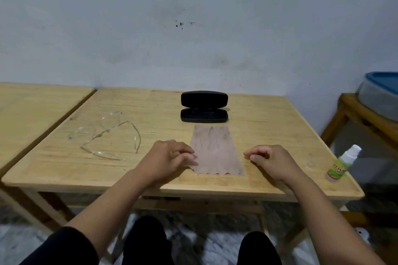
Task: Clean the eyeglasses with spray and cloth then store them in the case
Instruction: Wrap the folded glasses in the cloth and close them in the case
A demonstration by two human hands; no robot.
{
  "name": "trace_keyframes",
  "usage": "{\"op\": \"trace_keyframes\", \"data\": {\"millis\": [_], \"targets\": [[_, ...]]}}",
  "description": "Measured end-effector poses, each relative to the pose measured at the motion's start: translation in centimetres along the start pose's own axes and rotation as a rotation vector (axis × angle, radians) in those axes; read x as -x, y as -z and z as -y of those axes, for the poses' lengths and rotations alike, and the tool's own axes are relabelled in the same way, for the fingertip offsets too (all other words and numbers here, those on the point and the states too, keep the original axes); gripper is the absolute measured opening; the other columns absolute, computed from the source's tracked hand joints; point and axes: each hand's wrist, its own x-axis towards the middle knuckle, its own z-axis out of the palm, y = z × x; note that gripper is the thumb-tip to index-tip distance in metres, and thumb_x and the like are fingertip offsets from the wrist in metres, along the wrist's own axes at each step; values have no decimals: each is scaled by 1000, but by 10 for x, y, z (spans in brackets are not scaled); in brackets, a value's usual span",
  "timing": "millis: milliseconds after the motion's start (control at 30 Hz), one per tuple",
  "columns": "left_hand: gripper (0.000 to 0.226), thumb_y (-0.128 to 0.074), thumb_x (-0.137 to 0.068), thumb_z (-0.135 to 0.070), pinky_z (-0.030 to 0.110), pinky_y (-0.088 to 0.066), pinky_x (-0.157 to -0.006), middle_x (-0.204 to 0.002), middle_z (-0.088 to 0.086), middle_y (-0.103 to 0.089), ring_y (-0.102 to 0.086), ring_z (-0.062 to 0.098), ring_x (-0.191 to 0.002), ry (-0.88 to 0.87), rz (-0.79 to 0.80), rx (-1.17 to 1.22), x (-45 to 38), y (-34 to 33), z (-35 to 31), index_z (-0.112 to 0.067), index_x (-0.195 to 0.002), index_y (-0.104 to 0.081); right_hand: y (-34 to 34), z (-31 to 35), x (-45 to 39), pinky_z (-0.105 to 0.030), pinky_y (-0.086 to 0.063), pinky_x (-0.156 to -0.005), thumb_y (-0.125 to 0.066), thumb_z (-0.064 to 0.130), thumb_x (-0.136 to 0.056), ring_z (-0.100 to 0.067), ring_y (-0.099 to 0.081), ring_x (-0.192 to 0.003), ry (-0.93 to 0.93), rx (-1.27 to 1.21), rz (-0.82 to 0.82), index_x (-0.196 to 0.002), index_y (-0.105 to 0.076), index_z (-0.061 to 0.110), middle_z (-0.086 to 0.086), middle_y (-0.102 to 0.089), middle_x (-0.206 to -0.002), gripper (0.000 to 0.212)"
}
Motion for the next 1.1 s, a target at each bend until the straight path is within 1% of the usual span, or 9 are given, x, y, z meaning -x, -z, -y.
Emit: {"op": "trace_keyframes", "data": {"millis": [133,267,400,567,667,767,867,967,1100], "targets": [[23,-58,-88,-32,20,-45,-84,-108,-6,-69,-62,10,-96,36,-103,-93,-26,-8,0,-26,-109,-66,-13,10,-18,-13,-37,-74,-55,13,-90,-3,-51,-85,-10,-29,-205,-105,-69,18,5,-65,-102,21],[26,-54,-91,-31,23,-42,-89,-116,-3,-67,-59,17,-108,25,-77,-129,-52,-22,3,-22,-112,-66,-32,19,-42,-16,-37,-80,-55,12,-90,-9,-54,-92,86,31,-207,-110,-67,13,-3,-66,-114,24],[32,-58,-88,-31,33,-42,-94,-115,8,-66,-56,24,-109,46,46,-191,-71,-29,9,-13,-113,-63,-45,23,-63,-23,-34,-92,-53,14,-91,-23,-51,-112,180,202,-137,-114,-65,13,-5,-64,-121,26],[45,-59,-87,-36,28,-34,-103,-129,6,-59,-48,21,-122,97,52,-231,-77,-32,22,-13,-126,-55,-48,15,-75,-18,-27,-79,-52,17,-92,-22,-47,-107,206,289,-156,-104,-68,10,-6,-68,-109,22],[43,-58,-87,-36,29,-36,-101,-125,7,-60,-49,22,-119,84,43,-241,-75,-31,24,-12,-123,-57,-48,11,-76,-19,-28,-76,-53,18,-91,-22,-48,-104,201,310,-173,-99,-70,9,-6,-69,-105,20],[38,-59,-87,-33,27,-38,-97,-120,6,-63,-53,21,-113,62,2,-225,-73,-28,22,-12,-119,-60,-50,14,-78,-17,-27,-79,-56,16,-89,-20,-50,-106,197,272,-201,-107,-67,12,-5,-66,-111,22],[30,-57,-90,-28,22,-40,-91,-115,3,-67,-58,20,-109,53,-96,-163,-68,-20,22,-13,-114,-65,-54,27,-78,-13,-35,-74,-59,12,-86,-12,-55,-89,215,155,-258,-102,-70,14,-3,-67,-102,19],[25,-58,-89,-26,21,-42,-88,-112,3,-69,-61,18,-105,110,-148,-134,-60,-4,27,-15,-110,-66,-64,49,-80,-12,-38,-67,-60,11,-86,-10,-56,-82,265,90,-205,-95,-71,13,-1,-65,-93,15],[24,-61,-88,-26,18,-39,-90,-111,1,-70,-62,16,-105,137,-191,-157,-41,37,41,-16,-108,-68,-84,87,-87,-9,-39,-65,-58,11,-87,-9,-57,-82,364,45,-71,-96,-70,15,4,-62,-93,16]]}}
